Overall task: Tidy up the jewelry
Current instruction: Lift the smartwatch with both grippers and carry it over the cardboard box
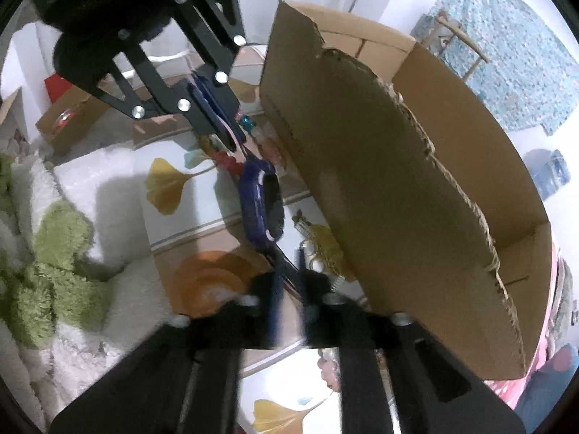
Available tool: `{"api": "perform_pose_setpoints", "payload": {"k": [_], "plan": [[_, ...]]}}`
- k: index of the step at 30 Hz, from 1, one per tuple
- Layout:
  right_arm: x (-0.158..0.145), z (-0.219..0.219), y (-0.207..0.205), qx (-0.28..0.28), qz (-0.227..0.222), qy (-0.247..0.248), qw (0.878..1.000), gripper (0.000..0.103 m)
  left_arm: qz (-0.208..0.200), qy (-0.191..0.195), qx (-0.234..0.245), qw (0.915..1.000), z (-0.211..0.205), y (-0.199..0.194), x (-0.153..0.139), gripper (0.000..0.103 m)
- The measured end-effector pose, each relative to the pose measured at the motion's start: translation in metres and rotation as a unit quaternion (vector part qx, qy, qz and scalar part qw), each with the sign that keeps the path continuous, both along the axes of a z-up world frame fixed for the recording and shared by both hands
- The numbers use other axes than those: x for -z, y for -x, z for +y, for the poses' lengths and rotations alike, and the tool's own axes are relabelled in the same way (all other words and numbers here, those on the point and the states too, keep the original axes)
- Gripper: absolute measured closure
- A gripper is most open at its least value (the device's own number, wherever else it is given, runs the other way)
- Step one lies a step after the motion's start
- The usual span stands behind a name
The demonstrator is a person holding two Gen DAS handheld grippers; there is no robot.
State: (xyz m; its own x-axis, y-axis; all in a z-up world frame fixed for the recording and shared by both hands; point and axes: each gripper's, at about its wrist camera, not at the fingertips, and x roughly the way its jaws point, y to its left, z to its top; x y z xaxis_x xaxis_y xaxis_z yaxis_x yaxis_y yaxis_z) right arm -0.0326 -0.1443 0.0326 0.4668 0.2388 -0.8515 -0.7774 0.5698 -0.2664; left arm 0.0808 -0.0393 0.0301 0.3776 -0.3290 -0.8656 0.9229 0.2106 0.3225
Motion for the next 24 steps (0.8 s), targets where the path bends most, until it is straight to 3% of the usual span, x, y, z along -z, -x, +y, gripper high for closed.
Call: {"api": "perform_pose_setpoints", "payload": {"k": [1,10,13,17,24], "plan": [[0.0,0.001,0.002,0.0,0.0,-0.004,1.0,0.064,-0.002,0.0,0.0,1.0,0.004,0.0,0.001,0.1],[0.022,-0.002,0.013,-0.011,-0.006,0.005,1.0,0.065,-0.014,0.002,0.001,0.9999,-0.002,-0.005,-0.001,0.1],[0.023,-0.005,0.013,-0.001,-0.001,-0.004,1.0,0.071,-0.013,0.004,-0.001,0.9999,-0.001,-0.003,-0.001,0.1],[0.025,-0.004,0.024,0.015,-0.005,-0.009,1.0,0.087,-0.02,0.006,0.001,0.9998,-0.003,-0.004,-0.001,0.1],[0.024,0.005,0.05,0.043,-0.093,0.027,0.994,0.094,-0.042,0.007,0.002,0.9991,-0.003,0.012,-0.007,0.101]]}}
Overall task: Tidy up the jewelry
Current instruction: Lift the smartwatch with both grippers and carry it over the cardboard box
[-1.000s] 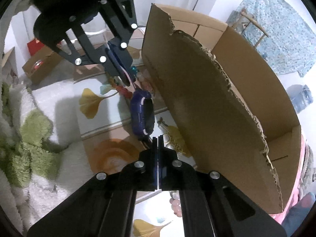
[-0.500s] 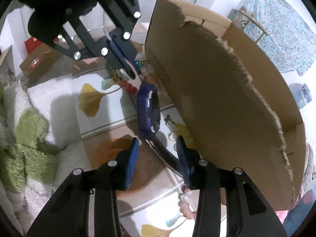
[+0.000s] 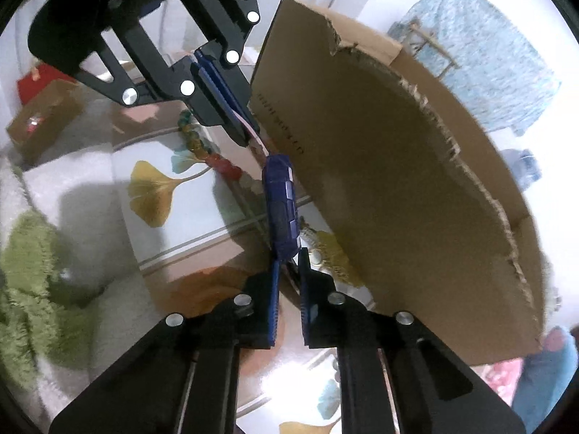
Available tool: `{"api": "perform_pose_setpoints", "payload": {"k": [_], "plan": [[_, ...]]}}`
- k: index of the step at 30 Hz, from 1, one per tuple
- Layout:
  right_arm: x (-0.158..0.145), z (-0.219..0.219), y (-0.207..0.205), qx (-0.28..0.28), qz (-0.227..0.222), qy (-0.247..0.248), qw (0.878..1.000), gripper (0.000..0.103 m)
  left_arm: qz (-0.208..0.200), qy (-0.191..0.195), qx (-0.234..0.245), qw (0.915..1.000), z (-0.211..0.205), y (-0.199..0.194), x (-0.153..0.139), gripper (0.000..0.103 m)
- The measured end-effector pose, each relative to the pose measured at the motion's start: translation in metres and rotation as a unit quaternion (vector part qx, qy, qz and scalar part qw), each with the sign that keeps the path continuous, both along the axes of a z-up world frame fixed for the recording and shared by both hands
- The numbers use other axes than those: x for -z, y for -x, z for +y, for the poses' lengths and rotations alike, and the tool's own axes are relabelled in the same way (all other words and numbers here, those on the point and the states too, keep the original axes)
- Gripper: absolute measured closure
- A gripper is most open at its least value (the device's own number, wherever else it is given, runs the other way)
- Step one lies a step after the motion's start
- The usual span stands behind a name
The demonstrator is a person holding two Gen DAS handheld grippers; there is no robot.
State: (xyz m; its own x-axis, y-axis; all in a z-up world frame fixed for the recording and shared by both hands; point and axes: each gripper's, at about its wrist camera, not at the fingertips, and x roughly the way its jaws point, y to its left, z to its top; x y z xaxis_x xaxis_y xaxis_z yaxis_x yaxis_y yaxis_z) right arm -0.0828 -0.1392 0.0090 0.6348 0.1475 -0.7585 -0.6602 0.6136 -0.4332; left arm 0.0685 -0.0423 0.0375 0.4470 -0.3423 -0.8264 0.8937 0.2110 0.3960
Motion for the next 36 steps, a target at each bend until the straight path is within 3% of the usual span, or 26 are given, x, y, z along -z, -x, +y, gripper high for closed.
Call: {"api": "perform_pose_setpoints", "payload": {"k": [4,13,20,27,36], "plan": [[-0.003,0.0,0.015,0.018,-0.057,0.027,0.998,0.095,-0.021,-0.001,-0.002,0.9998,-0.002,0.01,-0.007,0.101],[-0.032,-0.004,0.044,0.07,-0.138,0.033,0.987,0.099,-0.077,0.012,-0.002,0.9969,-0.005,0.041,-0.032,0.101],[-0.051,-0.006,0.048,0.093,-0.192,0.03,0.977,0.099,-0.114,0.022,-0.006,0.9933,-0.009,0.059,-0.05,0.101],[-0.088,-0.004,0.051,0.095,-0.236,0.018,0.967,0.099,-0.156,0.038,-0.015,0.9869,-0.012,0.077,-0.087,0.101],[-0.139,-0.006,0.006,0.068,-0.301,0.026,0.951,0.099,-0.204,0.061,-0.04,0.9763,-0.012,0.047,-0.137,0.101]]}}
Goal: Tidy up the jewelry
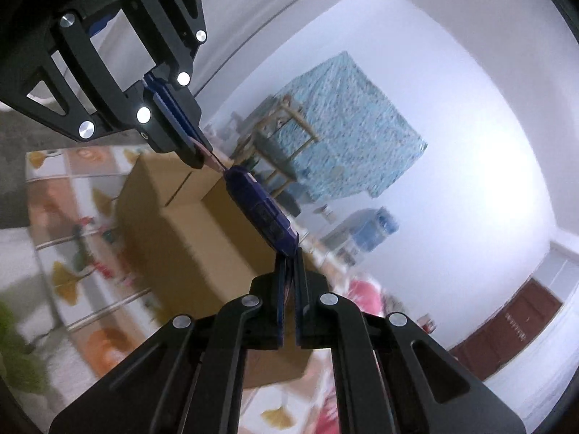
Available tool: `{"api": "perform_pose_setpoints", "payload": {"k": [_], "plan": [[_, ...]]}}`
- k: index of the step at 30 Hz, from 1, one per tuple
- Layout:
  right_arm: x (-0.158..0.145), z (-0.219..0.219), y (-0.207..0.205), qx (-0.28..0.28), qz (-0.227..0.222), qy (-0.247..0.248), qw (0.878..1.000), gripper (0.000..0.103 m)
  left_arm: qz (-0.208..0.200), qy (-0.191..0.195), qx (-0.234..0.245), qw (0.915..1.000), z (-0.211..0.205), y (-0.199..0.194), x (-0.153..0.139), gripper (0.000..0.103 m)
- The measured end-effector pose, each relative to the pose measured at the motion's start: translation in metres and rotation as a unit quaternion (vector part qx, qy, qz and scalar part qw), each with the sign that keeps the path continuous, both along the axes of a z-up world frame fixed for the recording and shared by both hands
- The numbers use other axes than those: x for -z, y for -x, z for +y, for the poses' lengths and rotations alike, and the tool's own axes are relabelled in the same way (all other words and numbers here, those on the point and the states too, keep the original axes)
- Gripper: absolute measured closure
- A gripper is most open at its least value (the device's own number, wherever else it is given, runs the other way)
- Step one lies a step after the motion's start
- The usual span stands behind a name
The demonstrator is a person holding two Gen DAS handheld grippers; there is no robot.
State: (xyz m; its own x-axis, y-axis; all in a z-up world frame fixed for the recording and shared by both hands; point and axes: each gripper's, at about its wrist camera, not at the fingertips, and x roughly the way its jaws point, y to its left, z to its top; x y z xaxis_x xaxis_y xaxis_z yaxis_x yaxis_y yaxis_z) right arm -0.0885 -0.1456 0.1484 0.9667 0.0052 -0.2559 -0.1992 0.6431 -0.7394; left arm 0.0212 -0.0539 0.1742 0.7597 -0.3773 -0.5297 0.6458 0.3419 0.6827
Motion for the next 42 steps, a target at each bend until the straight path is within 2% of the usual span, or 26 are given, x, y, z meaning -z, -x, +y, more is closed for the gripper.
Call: {"api": "perform_pose_setpoints", "payload": {"k": [5,8,10,13,18,22,25,27,28,30,33,35,38,39,41,42], "plan": [[-0.006,-0.001,-0.042,-0.022,-0.004,0.02,1.0,0.099,-0.008,-0.004,-0.015,0.9999,-0.003,-0.037,-0.009,0.101],[0.0,0.001,-0.076,-0.041,0.016,0.038,0.998,0.099,0.009,-0.009,-0.025,0.9996,-0.003,-0.067,-0.003,0.101],[0.005,0.002,-0.096,-0.055,0.048,0.036,0.997,0.099,0.025,-0.017,-0.03,0.9991,-0.003,-0.087,0.005,0.101],[0.013,-0.001,-0.136,-0.071,0.127,0.016,0.989,0.099,0.061,-0.033,-0.034,0.997,-0.003,-0.12,0.023,0.101],[0.036,-0.002,-0.207,-0.085,0.254,0.009,0.963,0.099,0.095,-0.069,-0.039,0.9924,-0.009,-0.167,0.055,0.1],[0.056,0.0,-0.253,-0.085,0.312,0.023,0.946,0.099,0.109,-0.099,-0.036,0.9884,-0.015,-0.201,0.08,0.1],[0.07,0.006,-0.278,-0.081,0.325,0.047,0.941,0.099,0.121,-0.119,-0.05,0.9842,-0.013,-0.22,0.089,0.097],[0.08,0.011,-0.287,-0.084,0.334,0.056,0.937,0.099,0.123,-0.118,-0.064,0.9832,-0.009,-0.227,0.092,0.096],[0.085,0.015,-0.291,-0.082,0.338,0.069,0.935,0.099,0.123,-0.112,-0.071,0.9834,-0.007,-0.23,0.09,0.096],[0.087,0.017,-0.291,-0.087,0.322,0.091,0.938,0.099,0.126,-0.089,-0.086,0.9843,0.0,-0.234,0.081,0.096],[0.09,0.019,-0.291,-0.089,0.325,0.105,0.936,0.099,0.133,-0.037,-0.114,0.9838,0.017,-0.236,0.061,0.095],[0.094,0.023,-0.282,-0.103,0.32,0.132,0.933,0.099,0.135,0.0,-0.135,0.9815,0.029,-0.233,0.048,0.095],[0.101,0.027,-0.253,-0.144,0.305,0.188,0.922,0.099,0.128,0.058,-0.173,0.9747,0.049,-0.222,0.028,0.087],[0.104,0.028,-0.247,-0.15,0.309,0.2,0.918,0.097,0.123,0.067,-0.182,0.9733,0.053,-0.217,0.026,0.086],[0.109,0.027,-0.237,-0.157,0.32,0.22,0.908,0.081,0.119,0.094,-0.199,0.9683,0.061,-0.206,0.02,0.079],[0.108,0.024,-0.231,-0.158,0.323,0.223,0.906,0.078,0.122,0.113,-0.21,0.9633,0.067,-0.2,0.017,0.077]]}}
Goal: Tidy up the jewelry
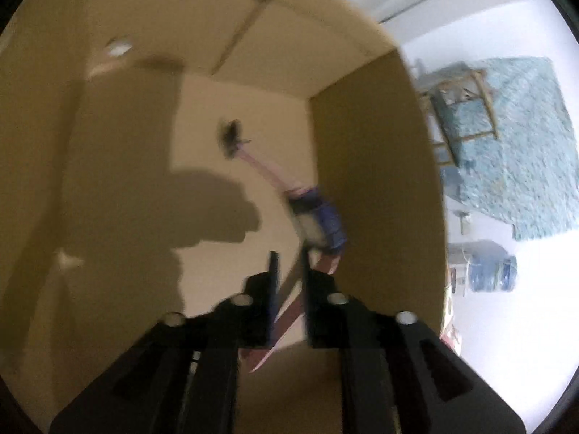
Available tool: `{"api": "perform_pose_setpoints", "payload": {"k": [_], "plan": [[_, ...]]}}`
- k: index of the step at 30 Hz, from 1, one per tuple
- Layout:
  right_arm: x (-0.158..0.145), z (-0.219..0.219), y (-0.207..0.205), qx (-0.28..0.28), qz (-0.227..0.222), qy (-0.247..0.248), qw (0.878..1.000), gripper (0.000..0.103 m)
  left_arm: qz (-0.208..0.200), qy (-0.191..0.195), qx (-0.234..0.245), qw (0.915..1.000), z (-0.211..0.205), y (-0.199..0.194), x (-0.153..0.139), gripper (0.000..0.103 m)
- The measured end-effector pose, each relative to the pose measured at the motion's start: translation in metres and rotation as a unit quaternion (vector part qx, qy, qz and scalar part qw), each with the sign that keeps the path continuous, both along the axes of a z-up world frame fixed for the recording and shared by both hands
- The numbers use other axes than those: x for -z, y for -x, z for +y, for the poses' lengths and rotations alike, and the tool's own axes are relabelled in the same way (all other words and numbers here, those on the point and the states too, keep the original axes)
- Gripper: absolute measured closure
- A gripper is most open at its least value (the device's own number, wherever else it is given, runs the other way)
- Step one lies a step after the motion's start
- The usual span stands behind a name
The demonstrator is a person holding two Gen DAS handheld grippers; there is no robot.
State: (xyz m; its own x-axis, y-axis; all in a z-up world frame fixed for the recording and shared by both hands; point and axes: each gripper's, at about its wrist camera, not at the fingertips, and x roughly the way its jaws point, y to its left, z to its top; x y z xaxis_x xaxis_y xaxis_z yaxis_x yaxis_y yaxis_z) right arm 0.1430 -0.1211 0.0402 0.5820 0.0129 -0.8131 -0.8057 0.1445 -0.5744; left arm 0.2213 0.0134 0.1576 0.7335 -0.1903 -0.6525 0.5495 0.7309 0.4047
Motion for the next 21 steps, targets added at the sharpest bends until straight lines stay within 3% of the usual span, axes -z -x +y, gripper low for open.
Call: {"api": "perform_pose_setpoints", "payload": {"k": [3,6,8,11,13,15,17,21], "plan": [[-0.017,-0.009,0.003,0.028,0.049,-0.035,0.998,0.076,0.009,0.055,-0.029,0.998,0.019,0.015,-0.007,0.073],[-0.045,-0.018,-0.007,0.092,0.094,-0.11,0.985,0.076,0.005,0.102,-0.059,0.9931,0.037,0.036,-0.01,0.067],[-0.06,-0.024,-0.022,0.142,0.111,-0.156,0.971,0.076,-0.005,0.131,-0.08,0.9882,0.047,0.049,-0.01,0.057],[-0.078,-0.03,-0.055,0.23,0.133,-0.239,0.934,0.076,-0.012,0.177,-0.11,0.978,0.059,0.064,-0.005,0.044],[-0.078,-0.029,-0.069,0.262,0.138,-0.267,0.917,0.076,-0.01,0.206,-0.137,0.9689,0.064,0.073,0.003,0.038],[-0.072,-0.019,-0.077,0.277,0.138,-0.279,0.909,0.079,0.003,0.233,-0.159,0.9593,0.07,0.08,0.011,0.037],[-0.062,-0.006,-0.085,0.285,0.141,-0.28,0.906,0.09,0.019,0.263,-0.174,0.9489,0.075,0.087,0.018,0.036],[-0.033,0.007,-0.103,0.299,0.14,-0.264,0.906,0.094,0.05,0.292,-0.183,0.9374,0.081,0.095,0.029,0.036]]}}
